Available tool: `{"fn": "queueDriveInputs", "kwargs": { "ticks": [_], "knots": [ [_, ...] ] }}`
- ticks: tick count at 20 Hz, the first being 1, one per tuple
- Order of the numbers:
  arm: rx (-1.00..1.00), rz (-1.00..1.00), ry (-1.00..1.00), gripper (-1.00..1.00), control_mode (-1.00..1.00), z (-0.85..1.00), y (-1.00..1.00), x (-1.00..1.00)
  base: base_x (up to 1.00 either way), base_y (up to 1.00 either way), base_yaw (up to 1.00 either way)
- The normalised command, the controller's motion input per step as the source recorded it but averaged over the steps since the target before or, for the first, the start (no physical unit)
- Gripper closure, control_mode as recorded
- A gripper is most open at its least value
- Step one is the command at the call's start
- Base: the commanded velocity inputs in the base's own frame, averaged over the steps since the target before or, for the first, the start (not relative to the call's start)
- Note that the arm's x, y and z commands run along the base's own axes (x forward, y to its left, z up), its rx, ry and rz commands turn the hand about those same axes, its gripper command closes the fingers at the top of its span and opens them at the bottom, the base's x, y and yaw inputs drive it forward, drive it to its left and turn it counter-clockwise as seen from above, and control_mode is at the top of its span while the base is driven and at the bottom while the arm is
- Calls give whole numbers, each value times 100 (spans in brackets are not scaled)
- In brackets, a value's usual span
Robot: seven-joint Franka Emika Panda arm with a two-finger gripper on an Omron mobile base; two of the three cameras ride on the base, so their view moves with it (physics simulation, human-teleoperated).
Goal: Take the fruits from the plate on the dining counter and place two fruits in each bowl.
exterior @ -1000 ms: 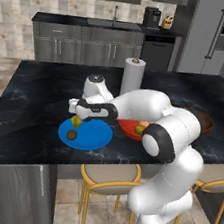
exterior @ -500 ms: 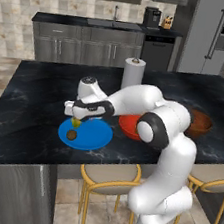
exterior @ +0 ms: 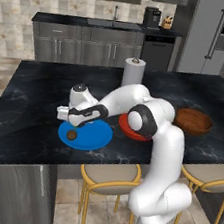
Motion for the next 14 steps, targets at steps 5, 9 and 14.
{"fn": "queueDriveInputs", "kwargs": {
  "ticks": [5, 9, 14],
  "knots": [
    [0, 0, 0, -100, -100, -15, 5, 32, 0, 0, 0],
    [0, 0, 0, -100, -100, -12, -3, 29, 0, 0, 0],
    [0, 0, 0, 100, -100, -2, -2, 10, 0, 0, 0]
  ]
}}
